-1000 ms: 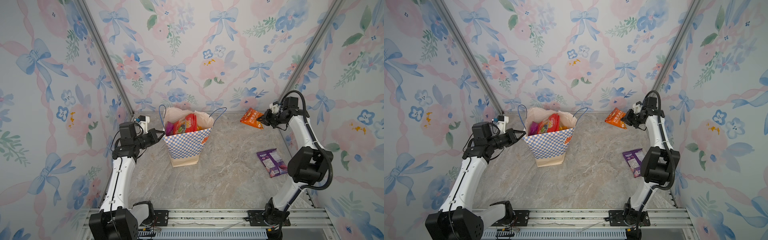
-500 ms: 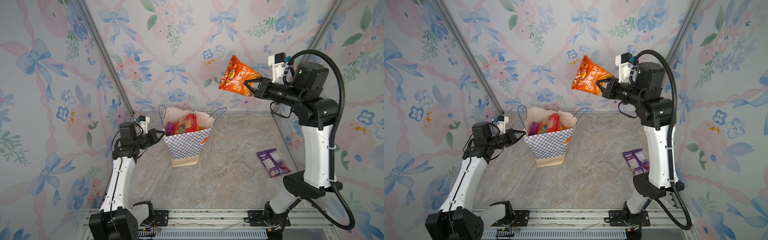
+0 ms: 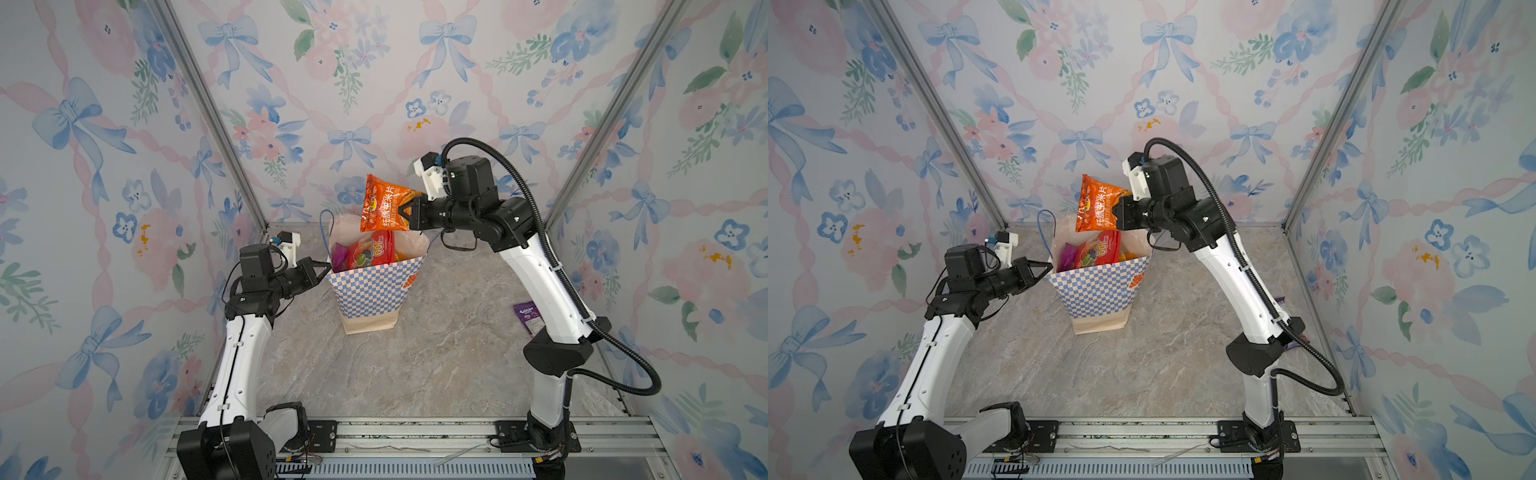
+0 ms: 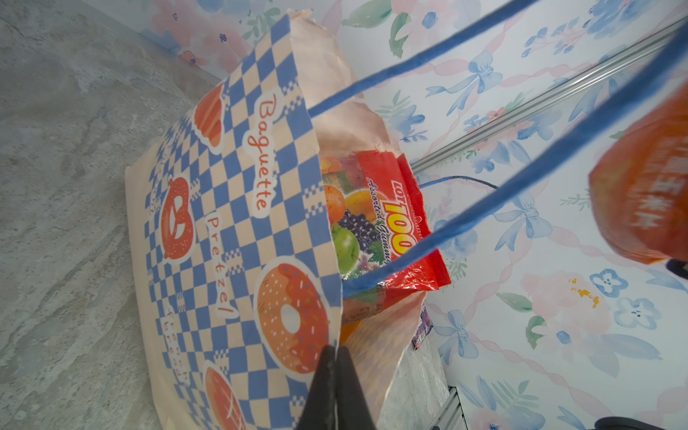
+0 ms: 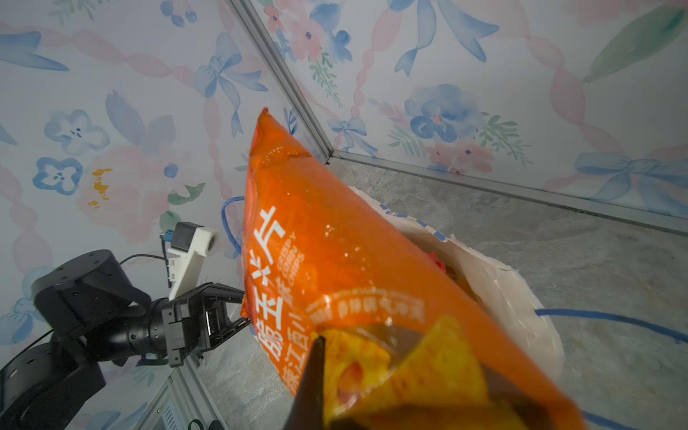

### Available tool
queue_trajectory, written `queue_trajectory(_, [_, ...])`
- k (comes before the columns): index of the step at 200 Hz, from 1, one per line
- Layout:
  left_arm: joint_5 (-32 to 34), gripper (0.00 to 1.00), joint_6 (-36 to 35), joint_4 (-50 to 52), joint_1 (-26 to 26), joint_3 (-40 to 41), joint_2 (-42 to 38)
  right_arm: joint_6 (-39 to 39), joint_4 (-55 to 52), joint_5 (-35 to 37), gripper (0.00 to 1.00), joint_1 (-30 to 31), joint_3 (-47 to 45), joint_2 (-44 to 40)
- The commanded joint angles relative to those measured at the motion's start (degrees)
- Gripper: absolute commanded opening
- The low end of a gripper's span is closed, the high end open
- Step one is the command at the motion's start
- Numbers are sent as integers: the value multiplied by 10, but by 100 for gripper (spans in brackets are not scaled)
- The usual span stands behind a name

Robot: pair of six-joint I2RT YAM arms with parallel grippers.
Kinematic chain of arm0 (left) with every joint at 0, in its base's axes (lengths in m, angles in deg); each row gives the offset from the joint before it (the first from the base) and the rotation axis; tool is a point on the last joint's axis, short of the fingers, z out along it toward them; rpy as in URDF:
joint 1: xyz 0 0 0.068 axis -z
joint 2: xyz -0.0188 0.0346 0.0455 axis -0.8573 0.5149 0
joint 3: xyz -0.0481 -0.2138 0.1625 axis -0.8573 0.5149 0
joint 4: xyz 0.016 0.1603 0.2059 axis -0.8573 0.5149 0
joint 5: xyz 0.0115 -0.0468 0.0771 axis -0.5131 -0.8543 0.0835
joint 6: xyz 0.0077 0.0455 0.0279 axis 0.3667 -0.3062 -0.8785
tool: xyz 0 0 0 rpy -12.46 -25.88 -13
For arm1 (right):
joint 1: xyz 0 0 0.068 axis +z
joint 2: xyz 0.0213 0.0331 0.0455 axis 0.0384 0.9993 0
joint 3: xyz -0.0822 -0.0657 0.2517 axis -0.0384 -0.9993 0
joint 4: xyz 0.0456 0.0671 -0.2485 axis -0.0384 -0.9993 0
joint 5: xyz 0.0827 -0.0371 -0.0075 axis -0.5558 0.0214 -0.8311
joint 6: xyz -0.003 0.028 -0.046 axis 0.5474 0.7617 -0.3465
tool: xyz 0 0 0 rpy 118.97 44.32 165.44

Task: Place the snacks into the paper bag
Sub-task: Place the snack in the paper bag.

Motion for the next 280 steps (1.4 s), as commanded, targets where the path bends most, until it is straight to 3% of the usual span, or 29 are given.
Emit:
queue_trajectory(1, [-25, 0, 10, -28, 7, -21, -25, 3, 12, 40, 0, 19, 35, 30])
queue_trajectory(89, [-8, 0, 6, -28, 14, -7, -26, -26, -4, 127, 0, 64, 46, 99])
queue_trajectory(181, [-12, 0, 1, -28, 15, -13, -18, -30, 0, 121, 0, 74, 53, 143])
queue_trajectory(191, [-11, 0, 1, -28, 15, -14, -16, -30, 2, 110, 9, 74, 53, 145])
queue_trajectory(220, [-11, 0, -3, -28, 15, -15, -15, -30, 5, 88, 49, 74, 53, 146])
queue_trajectory(235, [-6, 0, -5, -28, 15, -15, -16, -33, 2, 85, 62, 74, 52, 140])
queue_trajectory(259, [-10, 0, -8, -28, 14, -17, -11, -49, -20, 95, 72, 74, 53, 115])
queue_trajectory(280, [-12, 0, -11, -28, 14, -18, -7, -49, -20, 91, 73, 65, 14, 71])
